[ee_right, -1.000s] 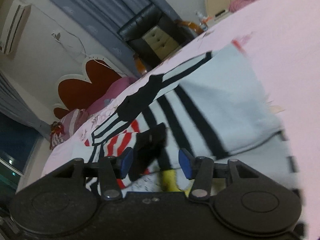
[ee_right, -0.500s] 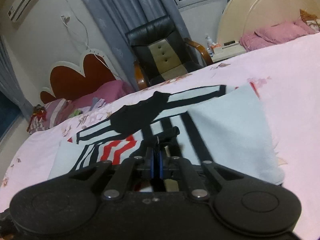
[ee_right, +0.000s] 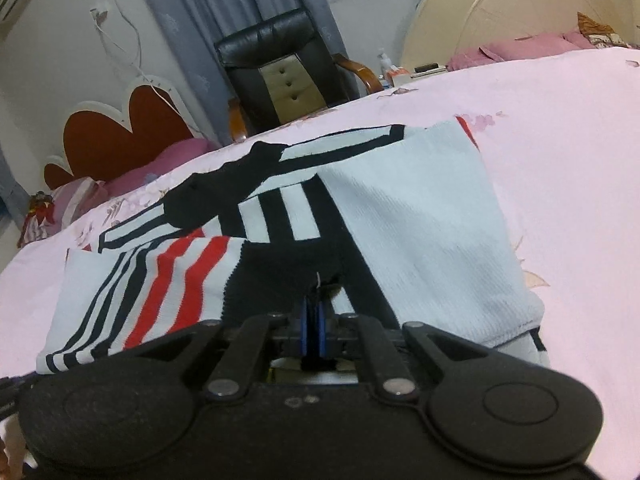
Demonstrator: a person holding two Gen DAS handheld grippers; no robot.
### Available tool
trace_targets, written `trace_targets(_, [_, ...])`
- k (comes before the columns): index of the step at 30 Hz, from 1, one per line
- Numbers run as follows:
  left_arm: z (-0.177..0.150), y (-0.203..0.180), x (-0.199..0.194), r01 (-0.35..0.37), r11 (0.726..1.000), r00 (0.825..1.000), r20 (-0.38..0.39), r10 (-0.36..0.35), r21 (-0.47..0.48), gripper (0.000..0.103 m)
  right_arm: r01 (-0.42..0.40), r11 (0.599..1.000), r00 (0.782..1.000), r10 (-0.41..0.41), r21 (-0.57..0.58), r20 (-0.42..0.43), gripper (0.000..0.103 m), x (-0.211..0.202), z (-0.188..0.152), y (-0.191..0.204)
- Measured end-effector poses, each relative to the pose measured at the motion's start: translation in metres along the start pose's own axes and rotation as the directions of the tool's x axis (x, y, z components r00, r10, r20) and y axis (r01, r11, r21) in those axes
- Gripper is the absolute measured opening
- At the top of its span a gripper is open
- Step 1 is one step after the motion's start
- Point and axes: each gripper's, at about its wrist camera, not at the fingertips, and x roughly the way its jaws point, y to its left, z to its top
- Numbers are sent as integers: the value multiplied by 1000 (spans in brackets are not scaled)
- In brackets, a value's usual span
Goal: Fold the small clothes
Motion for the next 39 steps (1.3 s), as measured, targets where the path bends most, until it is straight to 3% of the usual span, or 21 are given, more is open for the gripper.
trace_targets(2, [0, 8, -23, 11, 1000, 998, 61, -10, -18, 10, 35, 999, 999, -35, -23, 26, 22, -13, 5, 4])
trace_targets(5, [12, 8, -28, 53, 998, 992, 116, -48, -40, 10, 2, 997, 996, 5, -79, 87, 20, -33, 9, 14])
trace_targets(8, [20, -11, 4, 114, 993, 989, 98, -109, -43, 11, -27, 990, 999, 33, -141, 37, 19, -16, 6, 33])
trace_targets(9, [20, -17, 22, 133, 990, 990, 56, -131, -37, 20, -20, 988, 1000, 21, -155, 5, 18, -5, 4, 37])
trace_targets(10, [17, -22, 35, 135, 991, 991, 23, -135, -20, 20, 11, 986, 1000, -15, -167, -25, 16, 6, 0, 38])
trace_targets(13, [28, -18, 31, 159, 987, 985, 72, -156, -37, 21, 25, 986, 999, -31, -165, -33, 18, 6, 4, 39])
trace_targets(15, [43, -12, 32, 141, 989, 982, 130, -134, -52, 22, -13, 987, 1000, 15, -160, 17, 21, -1, 13, 42])
trace_targets(18, [71, -8, 52, 118, 992, 983, 150, -110, -47, 23, -57, 988, 998, 61, -146, 25, 21, 13, 30, 57])
trace_targets(23, [100, 5, 103, 17, 1000, 995, 96, -14, -25, 25, -122, 968, 992, 122, -219, -16, 20, 52, 32, 90])
trace_targets(25, [97, 17, 119, -16, 999, 997, 70, 19, -31, 25, -112, 960, 994, 103, -258, -46, 19, 68, 27, 98])
trace_targets(28, [95, 23, 122, -4, 999, 996, 86, 7, -39, 25, -86, 949, 996, 84, -303, -19, 16, 79, 22, 100])
trace_targets(31, [96, 14, 105, -36, 999, 994, 103, 39, -31, 26, -74, 953, 997, 71, -294, -22, 16, 72, 25, 103])
trace_targets(33, [92, -8, 79, 28, 999, 985, 168, -24, -23, 27, -87, 955, 995, 96, -283, 19, 23, 56, 27, 105])
trace_targets(34, [89, -21, 75, 59, 998, 984, 170, -58, 0, 30, -98, 956, 993, 111, -277, 29, 24, 52, 27, 105])
trace_targets(36, [77, -52, 67, 81, 996, 978, 188, -88, 46, 64, -113, 957, 993, 118, -269, 3, 26, 51, 21, 107])
trace_targets(39, [60, -79, 67, 99, 991, 980, 164, -112, 90, 66, -108, 939, 994, 105, -327, -25, 25, 51, 7, 110])
